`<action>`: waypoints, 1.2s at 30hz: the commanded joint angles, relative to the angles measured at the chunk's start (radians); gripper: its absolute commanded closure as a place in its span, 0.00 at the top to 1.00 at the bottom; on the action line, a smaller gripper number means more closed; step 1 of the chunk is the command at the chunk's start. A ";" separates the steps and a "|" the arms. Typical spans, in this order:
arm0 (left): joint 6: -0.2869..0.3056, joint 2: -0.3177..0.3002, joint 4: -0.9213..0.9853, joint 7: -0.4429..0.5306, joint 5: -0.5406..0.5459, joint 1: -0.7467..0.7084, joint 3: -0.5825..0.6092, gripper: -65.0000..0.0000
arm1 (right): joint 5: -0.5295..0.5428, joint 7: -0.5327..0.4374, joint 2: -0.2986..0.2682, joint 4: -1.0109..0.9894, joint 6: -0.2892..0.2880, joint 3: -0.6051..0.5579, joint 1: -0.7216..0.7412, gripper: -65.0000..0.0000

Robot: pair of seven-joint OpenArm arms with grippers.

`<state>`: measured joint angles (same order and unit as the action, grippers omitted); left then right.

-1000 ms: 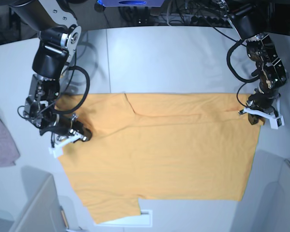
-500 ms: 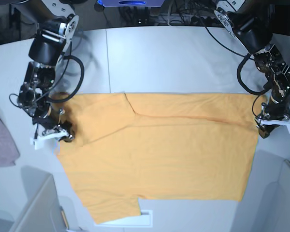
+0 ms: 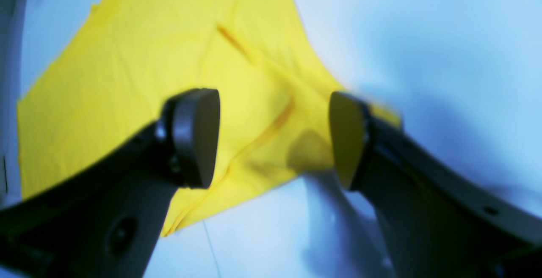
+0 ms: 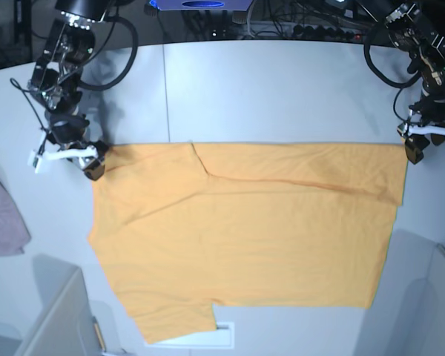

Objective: Fold the T-shirt properly
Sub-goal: 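Drag the held shirt edge back toward the robot with both grippers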

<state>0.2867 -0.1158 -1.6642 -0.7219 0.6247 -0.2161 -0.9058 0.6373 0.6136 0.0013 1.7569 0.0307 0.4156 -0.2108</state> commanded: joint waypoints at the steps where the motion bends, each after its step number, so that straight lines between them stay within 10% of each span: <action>1: -0.002 -0.028 -0.015 0.034 0.051 -0.022 -0.025 0.73 | 0.008 -0.025 0.004 0.036 -0.007 0.004 -0.012 0.59; 9: -0.002 -0.031 0.095 0.034 0.194 -0.073 -0.026 0.73 | 0.008 -0.033 0.102 -0.015 -0.005 0.006 -0.068 0.59; 36: -0.004 -0.032 0.333 0.034 0.036 0.194 0.034 0.72 | 0.005 -0.033 0.093 -0.291 -0.005 0.102 0.109 0.59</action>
<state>0.2779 -0.1284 -1.3197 -0.7033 0.6514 -0.0265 -0.8688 0.6537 0.5514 0.0967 1.4681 0.0101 0.5194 -0.0978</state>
